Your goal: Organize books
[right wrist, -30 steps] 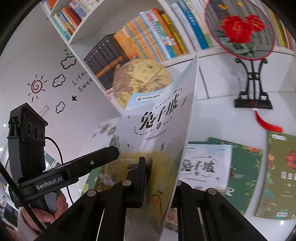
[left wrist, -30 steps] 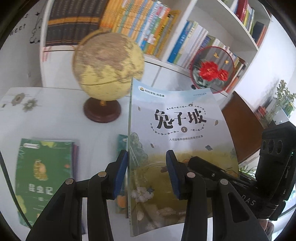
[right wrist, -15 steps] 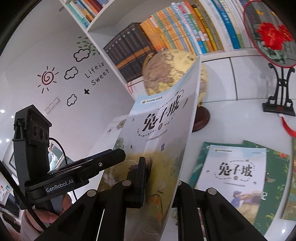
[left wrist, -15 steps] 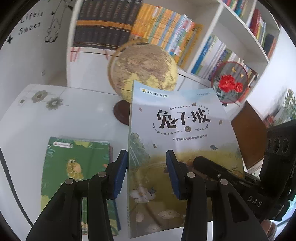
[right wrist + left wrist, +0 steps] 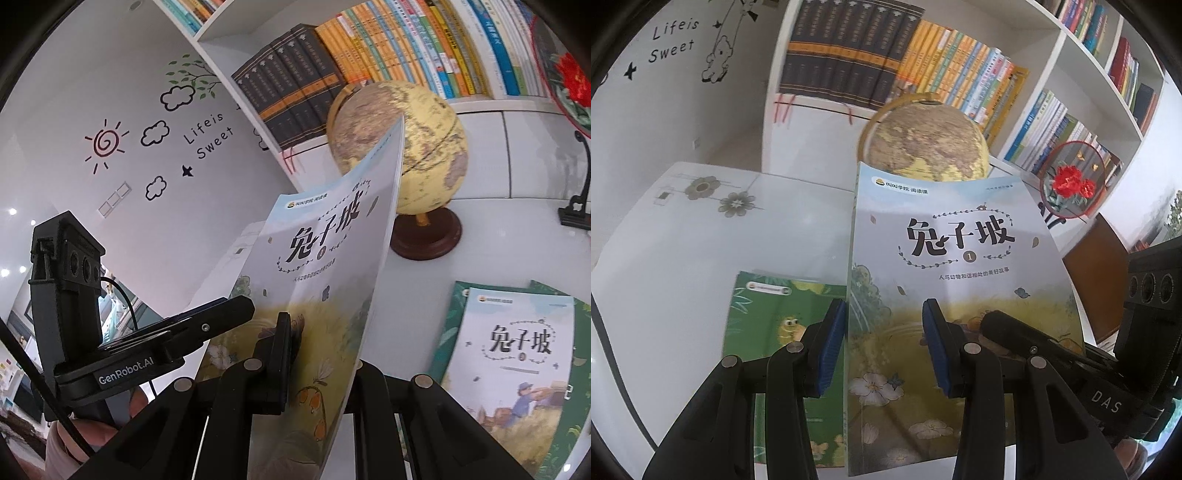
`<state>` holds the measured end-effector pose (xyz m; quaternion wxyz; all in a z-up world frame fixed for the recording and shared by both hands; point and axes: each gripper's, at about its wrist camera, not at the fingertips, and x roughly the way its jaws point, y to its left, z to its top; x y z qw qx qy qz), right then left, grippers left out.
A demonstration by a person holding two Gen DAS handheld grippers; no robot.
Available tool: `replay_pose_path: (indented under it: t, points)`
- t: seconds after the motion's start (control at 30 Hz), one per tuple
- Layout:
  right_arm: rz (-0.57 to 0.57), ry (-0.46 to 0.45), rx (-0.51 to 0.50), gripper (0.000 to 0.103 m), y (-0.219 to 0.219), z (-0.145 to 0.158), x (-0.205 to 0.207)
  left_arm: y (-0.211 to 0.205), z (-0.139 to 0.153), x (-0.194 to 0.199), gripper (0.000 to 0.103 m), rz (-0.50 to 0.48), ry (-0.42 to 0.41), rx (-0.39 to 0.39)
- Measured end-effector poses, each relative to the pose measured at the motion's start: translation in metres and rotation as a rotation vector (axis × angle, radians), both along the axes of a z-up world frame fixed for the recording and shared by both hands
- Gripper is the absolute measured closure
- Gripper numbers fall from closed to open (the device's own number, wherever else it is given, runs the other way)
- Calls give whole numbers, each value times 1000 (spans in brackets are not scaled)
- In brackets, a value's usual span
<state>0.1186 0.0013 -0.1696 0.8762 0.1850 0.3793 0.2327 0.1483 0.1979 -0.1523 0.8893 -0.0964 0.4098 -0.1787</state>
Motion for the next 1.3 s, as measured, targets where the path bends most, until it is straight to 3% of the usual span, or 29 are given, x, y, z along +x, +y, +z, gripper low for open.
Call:
replay_pose_path:
  t: [0.57,1.3]
  points:
    - [41,44,10,91,55,-25,16,52,-22,7,65,48,40,32]
    - [87,138,16,91,94,-65,24,85,-61,2,65,93,117,62]
